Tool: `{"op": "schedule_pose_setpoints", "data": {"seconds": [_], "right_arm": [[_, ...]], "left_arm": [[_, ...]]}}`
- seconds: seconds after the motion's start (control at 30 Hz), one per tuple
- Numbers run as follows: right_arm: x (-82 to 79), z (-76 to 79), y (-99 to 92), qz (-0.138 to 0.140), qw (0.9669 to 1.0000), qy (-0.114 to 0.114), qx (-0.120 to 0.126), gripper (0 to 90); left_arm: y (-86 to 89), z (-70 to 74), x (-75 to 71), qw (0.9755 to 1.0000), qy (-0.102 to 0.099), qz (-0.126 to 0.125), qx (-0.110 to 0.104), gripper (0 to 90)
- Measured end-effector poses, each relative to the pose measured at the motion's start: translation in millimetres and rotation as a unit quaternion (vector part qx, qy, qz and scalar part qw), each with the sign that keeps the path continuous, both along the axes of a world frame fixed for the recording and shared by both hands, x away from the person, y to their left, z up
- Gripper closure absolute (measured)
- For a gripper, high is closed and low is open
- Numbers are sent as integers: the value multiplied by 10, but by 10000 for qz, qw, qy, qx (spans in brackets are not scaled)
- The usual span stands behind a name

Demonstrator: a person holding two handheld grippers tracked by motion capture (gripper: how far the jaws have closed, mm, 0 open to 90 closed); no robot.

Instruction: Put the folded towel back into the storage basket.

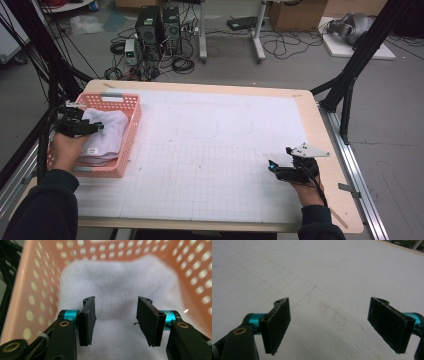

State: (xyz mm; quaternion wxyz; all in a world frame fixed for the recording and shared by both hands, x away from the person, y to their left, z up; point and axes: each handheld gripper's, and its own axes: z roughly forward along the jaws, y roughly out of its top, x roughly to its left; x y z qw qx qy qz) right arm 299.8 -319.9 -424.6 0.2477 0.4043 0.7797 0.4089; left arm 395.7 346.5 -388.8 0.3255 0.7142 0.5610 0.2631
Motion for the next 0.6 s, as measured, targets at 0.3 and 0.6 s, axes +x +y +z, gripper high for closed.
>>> {"op": "schedule_pose_setpoints", "data": {"seconds": [0.3, 0.6], "right_arm": [[-1, -3, 23, 36, 10000, 24, -37, 173], [1, 3, 6, 23, 10000, -10, -17, 173]], "left_arm": [[-131, -182, 30, 9926, 641, -681, 775, 609], [42, 172, -138, 9921, -700, -471, -924, 384]]}}
